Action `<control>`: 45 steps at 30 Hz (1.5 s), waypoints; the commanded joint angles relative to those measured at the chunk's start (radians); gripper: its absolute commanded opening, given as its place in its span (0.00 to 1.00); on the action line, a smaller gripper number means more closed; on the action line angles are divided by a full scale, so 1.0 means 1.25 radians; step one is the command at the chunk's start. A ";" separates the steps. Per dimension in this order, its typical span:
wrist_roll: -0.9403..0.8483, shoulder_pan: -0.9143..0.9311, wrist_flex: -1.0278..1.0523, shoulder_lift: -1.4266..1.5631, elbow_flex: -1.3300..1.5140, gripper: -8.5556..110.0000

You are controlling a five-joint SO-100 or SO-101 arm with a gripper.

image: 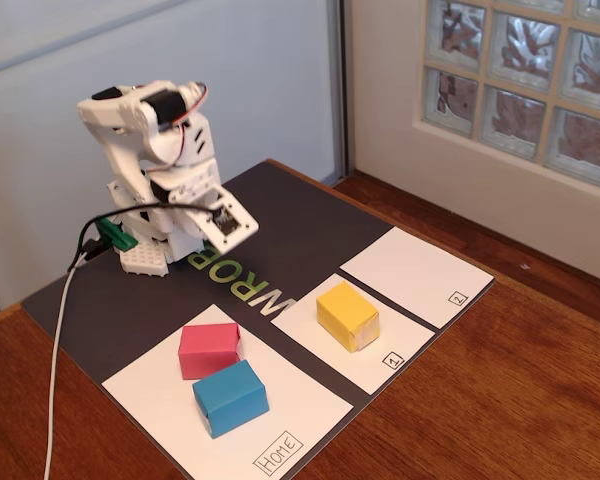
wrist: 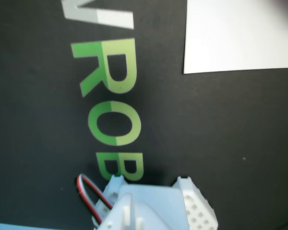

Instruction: Move box red to home

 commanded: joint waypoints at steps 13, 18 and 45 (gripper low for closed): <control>-0.004 -0.018 -0.227 0.158 0.328 0.07; -0.021 -0.015 -0.292 0.177 0.390 0.07; -0.052 -0.029 -0.145 0.530 0.433 0.07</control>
